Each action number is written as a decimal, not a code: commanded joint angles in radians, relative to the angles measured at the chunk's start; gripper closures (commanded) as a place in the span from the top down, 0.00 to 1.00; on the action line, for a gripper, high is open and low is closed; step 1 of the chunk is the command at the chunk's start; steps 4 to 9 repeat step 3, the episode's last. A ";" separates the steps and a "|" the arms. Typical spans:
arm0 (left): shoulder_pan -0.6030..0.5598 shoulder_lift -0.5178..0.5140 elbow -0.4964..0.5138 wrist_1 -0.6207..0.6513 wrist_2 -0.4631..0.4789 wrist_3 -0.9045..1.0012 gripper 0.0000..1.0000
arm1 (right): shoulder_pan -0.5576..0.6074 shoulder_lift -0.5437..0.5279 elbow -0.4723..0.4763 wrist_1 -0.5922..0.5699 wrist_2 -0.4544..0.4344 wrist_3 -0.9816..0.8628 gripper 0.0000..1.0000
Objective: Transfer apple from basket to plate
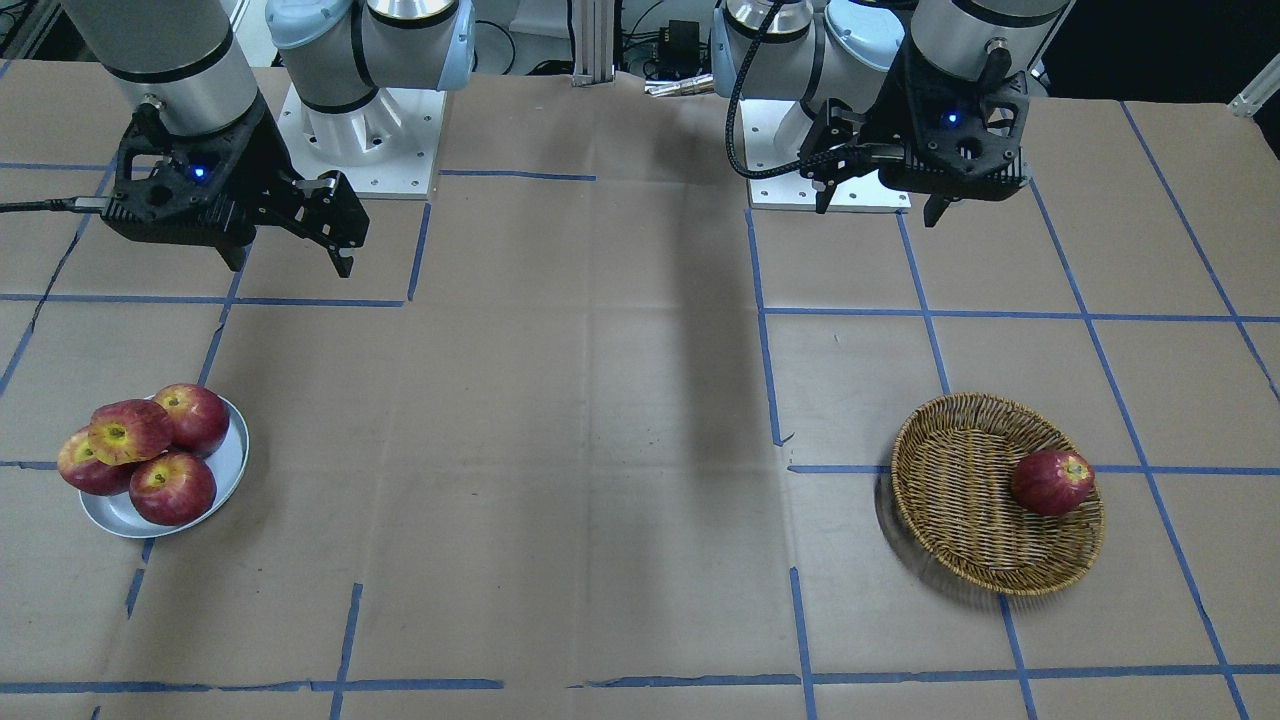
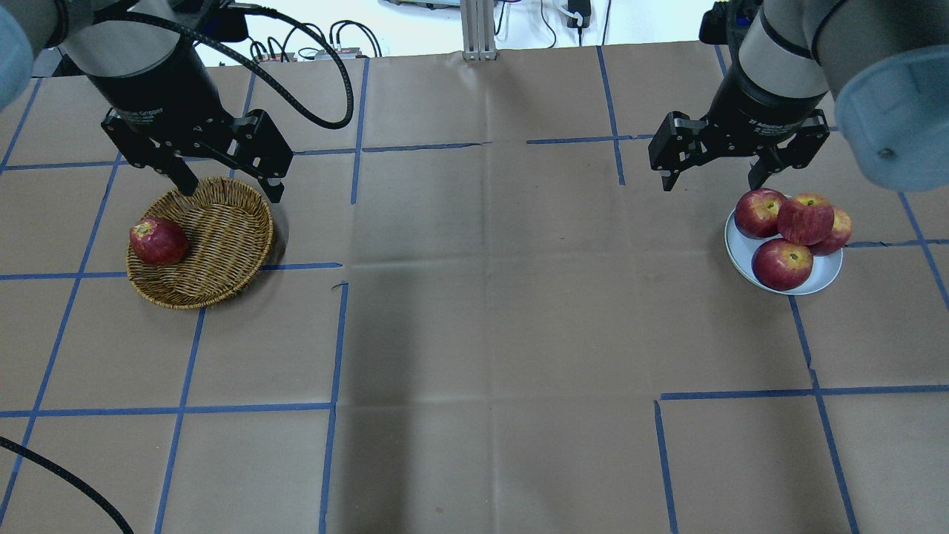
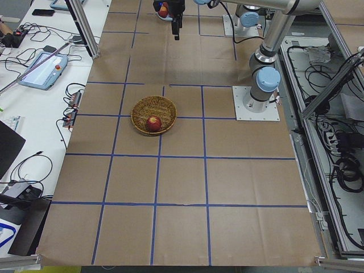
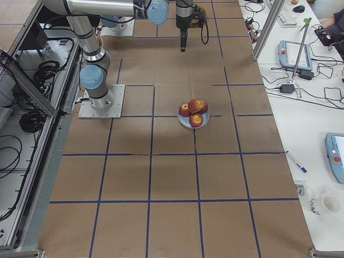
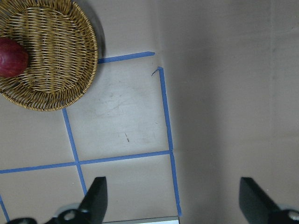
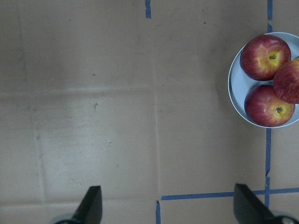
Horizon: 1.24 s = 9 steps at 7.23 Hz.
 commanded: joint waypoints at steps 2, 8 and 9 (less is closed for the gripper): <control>0.000 -0.002 -0.001 0.002 -0.002 0.002 0.99 | -0.002 -0.004 -0.001 0.002 0.000 -0.002 1.00; 0.000 -0.002 -0.002 0.002 -0.002 0.004 0.99 | -0.002 -0.004 -0.001 0.002 -0.001 -0.002 1.00; 0.000 -0.002 -0.002 0.002 -0.002 0.004 0.99 | -0.002 -0.004 -0.001 0.002 -0.001 -0.002 1.00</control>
